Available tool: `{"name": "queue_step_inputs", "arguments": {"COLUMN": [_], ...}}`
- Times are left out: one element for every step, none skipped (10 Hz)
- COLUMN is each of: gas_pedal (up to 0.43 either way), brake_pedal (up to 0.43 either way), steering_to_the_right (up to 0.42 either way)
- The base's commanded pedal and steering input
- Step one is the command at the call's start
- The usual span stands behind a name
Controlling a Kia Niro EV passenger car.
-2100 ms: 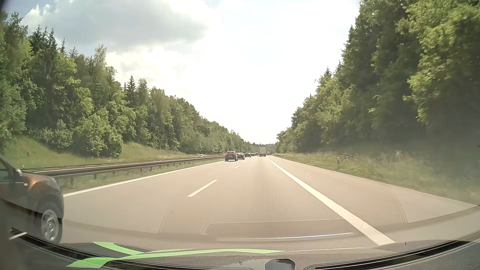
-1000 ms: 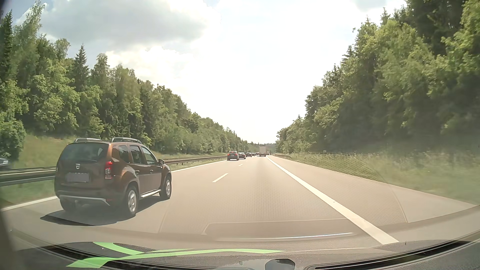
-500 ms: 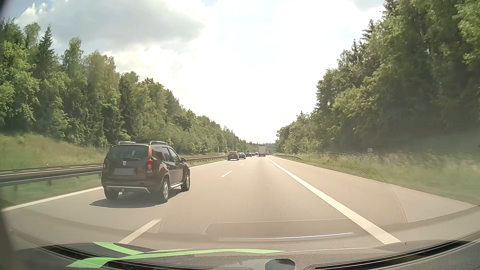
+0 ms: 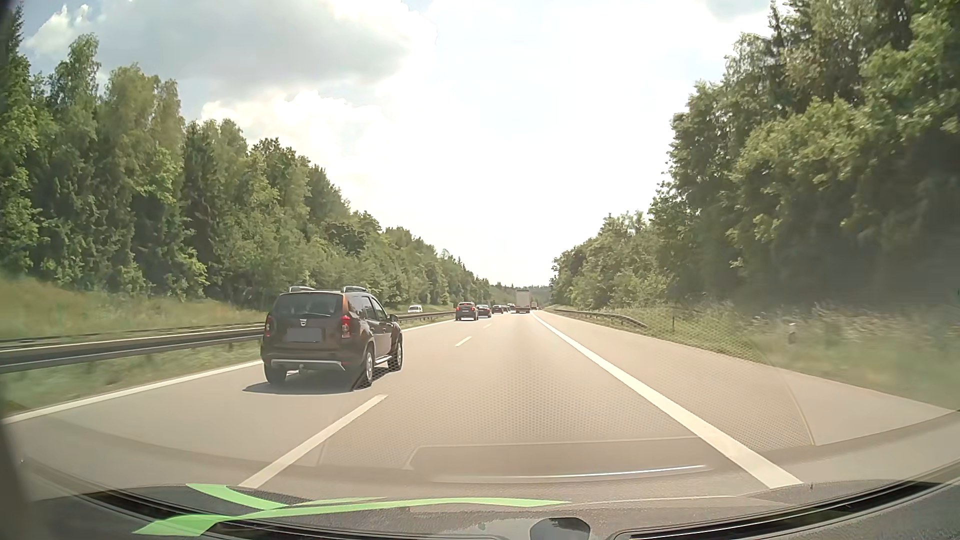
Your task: Follow the waypoints while adhering to traffic rules and regulations
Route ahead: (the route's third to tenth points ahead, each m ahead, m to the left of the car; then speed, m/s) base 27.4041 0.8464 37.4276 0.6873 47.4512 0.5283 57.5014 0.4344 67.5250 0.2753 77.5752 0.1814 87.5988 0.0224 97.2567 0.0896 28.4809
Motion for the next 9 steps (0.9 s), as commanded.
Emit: {"name": "queue_step_inputs", "arguments": {"gas_pedal": [0.228,0.22,0.22,0.22,0.22,0.22,0.22,0.22,0.209], "brake_pedal": [0.0,0.0,0.0,0.0,0.0,0.0,0.0,0.0,0.0], "steering_to_the_right": [-0.003,-0.002,-0.003,-0.002,-0.002,-0.002,-0.002,-0.002,-0.002]}}
